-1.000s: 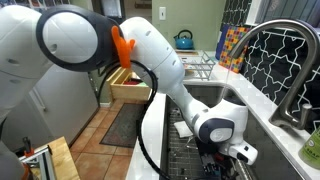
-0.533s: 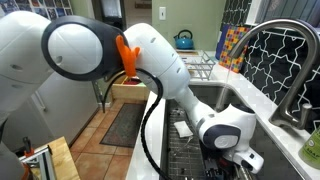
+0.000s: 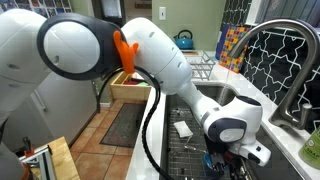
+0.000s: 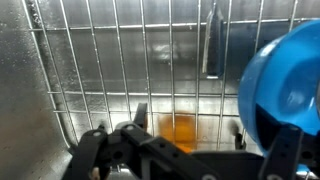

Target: Remove the blue bowl from the sink, put it on the edge of the sink, remove the silver spoon from the sink and put it on the blue bowl

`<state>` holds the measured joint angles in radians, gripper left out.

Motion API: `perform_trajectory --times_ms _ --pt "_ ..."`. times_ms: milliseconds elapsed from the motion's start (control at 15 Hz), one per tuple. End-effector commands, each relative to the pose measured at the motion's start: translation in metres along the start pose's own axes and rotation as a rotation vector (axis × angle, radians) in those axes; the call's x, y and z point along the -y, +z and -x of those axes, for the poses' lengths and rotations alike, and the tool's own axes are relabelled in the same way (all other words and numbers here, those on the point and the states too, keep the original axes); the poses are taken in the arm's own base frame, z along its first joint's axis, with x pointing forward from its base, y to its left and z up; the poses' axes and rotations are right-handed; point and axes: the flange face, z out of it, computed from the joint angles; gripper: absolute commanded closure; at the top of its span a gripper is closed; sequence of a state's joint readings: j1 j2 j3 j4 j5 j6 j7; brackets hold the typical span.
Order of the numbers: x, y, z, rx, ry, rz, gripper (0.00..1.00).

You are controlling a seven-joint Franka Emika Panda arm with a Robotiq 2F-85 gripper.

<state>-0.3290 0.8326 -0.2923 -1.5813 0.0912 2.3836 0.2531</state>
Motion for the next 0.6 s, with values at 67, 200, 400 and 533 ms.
perform_trajectory --times_ms 67,200,400,533 --pt "-0.014 0.001 -0.009 0.025 0.012 0.006 0.0" --pt "-0.025 0.001 -0.014 0.025 0.034 0.012 0.0" --pt "-0.034 0.004 -0.015 0.037 0.052 0.009 0.0" --pt "-0.033 0.001 -0.014 0.031 0.06 -0.037 0.0"
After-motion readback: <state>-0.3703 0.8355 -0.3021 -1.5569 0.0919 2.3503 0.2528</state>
